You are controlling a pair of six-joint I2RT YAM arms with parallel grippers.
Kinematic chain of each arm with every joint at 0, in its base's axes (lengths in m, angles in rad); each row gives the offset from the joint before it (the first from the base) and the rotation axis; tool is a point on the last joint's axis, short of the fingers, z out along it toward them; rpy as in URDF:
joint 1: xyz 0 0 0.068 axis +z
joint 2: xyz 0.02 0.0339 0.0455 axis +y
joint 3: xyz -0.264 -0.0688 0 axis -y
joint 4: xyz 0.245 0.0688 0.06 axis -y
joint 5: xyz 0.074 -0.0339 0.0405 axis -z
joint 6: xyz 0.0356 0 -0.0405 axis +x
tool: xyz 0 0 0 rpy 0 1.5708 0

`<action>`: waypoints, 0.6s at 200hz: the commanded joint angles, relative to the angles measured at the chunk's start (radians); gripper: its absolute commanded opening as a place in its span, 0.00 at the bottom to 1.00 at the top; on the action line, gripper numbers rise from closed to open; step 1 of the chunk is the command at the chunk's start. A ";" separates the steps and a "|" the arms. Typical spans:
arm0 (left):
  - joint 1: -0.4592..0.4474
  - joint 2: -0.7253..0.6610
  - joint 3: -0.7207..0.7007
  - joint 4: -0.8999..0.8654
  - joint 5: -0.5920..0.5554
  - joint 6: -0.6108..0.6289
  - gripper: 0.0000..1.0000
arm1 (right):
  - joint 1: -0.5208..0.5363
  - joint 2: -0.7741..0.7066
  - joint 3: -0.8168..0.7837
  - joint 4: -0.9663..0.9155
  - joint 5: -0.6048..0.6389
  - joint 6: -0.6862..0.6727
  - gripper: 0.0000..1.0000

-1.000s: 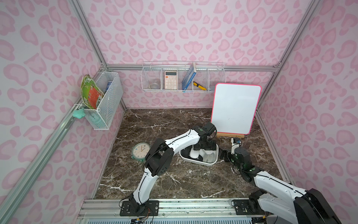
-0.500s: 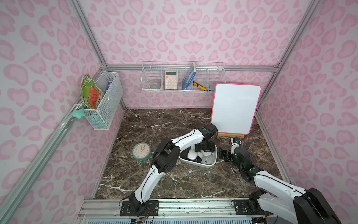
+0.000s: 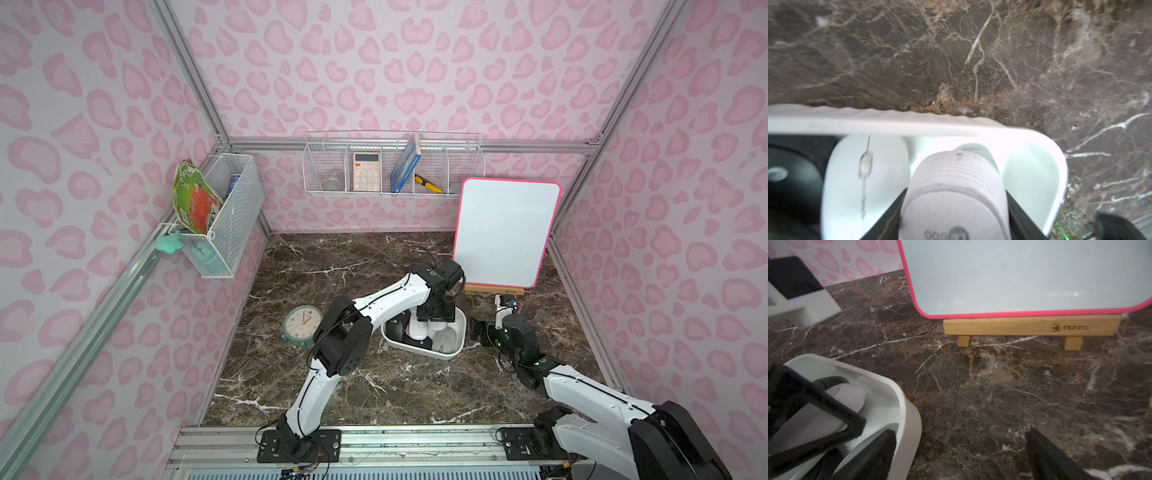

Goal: Take out the mouse from the storage box
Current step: Pick up the mouse from the storage box.

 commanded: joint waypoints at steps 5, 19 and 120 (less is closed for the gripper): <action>0.000 -0.066 -0.025 -0.003 -0.030 0.015 0.56 | 0.001 -0.001 0.008 0.011 0.002 -0.004 1.00; 0.005 -0.118 -0.059 0.001 -0.040 0.027 0.56 | 0.001 -0.005 0.008 0.008 0.004 -0.004 0.99; 0.334 -0.470 -0.420 0.035 -0.098 0.063 0.55 | 0.001 -0.012 0.005 0.010 -0.005 -0.004 1.00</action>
